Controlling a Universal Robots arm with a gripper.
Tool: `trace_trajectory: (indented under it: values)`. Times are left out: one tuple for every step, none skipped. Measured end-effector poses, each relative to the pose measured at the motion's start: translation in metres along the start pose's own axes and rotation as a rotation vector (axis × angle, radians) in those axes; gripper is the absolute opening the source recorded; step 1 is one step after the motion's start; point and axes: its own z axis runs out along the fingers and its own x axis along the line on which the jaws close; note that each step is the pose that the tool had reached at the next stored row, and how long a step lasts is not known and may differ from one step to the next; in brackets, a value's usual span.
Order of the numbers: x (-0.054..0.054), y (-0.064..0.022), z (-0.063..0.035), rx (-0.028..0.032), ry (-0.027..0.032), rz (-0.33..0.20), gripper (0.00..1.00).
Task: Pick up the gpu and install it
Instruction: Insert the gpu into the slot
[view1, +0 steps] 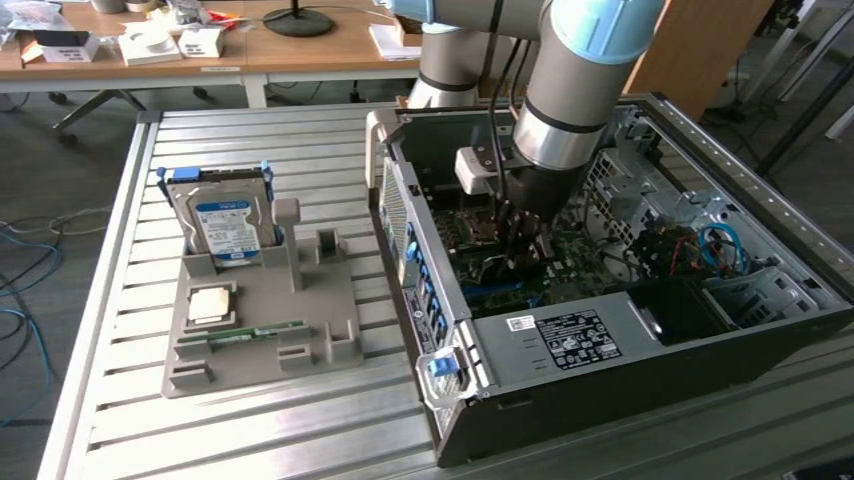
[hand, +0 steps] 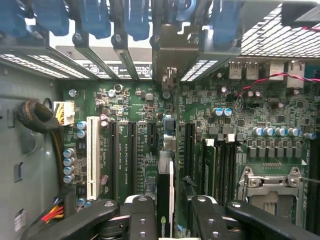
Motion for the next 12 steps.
trace_trajectory:
  values:
    - [0.0,0.0,-0.0024,0.0,0.0,0.0,0.34]
    - [0.0,0.0001,-0.0054,0.0001,0.0,0.0,0.34]
    - [0.0,0.0001,-0.0082,0.0001,0.0,0.0,0.34]
    - [0.0,0.0002,-0.0112,0.0001,-0.0001,0.0,0.34]
    - [0.0,0.0002,-0.0143,0.0,0.0,0.0,0.34]
    - [0.0,0.0002,-0.0173,0.0,0.0,0.0,0.34]
    - [-0.001,0.0003,-0.0206,0.0001,0.0001,0.0,0.34]
    - [-0.001,0.0003,-0.0239,0.0,0.0,0.0,0.34]
    - [-0.001,0.0004,-0.0275,0.0001,0.0,0.0,0.34]
    - [-0.001,0.0004,-0.0309,0.0,0.0,0.0,0.34]
    - [-0.001,0.0005,-0.0345,0.0,0.0001,0.0,0.34]
    - [-0.001,0.0005,-0.038,0.0,0.0,0.0,0.34]
